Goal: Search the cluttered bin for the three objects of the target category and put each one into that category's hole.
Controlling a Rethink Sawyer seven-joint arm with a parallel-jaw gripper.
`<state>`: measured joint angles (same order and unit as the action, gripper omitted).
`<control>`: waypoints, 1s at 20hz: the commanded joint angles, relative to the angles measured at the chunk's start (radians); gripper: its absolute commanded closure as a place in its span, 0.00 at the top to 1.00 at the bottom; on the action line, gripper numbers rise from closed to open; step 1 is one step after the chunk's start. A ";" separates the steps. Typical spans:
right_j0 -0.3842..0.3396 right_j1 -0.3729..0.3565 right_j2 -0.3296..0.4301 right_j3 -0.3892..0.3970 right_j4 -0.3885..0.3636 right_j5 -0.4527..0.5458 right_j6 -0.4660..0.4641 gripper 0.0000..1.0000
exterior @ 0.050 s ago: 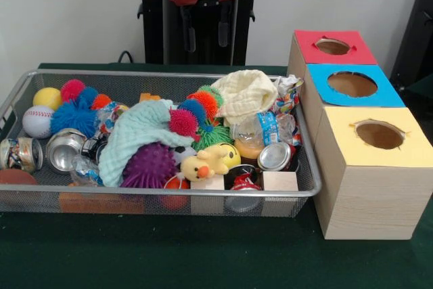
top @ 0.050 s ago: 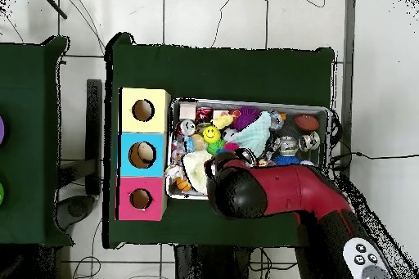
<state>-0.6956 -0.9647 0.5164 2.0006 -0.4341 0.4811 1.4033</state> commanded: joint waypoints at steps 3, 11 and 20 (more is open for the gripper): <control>-0.004 0.047 -0.016 -0.043 -0.009 0.002 0.069 1.00; 0.057 -0.179 -0.067 0.066 0.076 0.109 0.151 1.00; 0.129 -0.051 -0.141 -0.062 0.105 0.187 0.191 1.00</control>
<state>-0.5828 -1.0954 0.4333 2.0048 -0.3549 0.5601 1.4033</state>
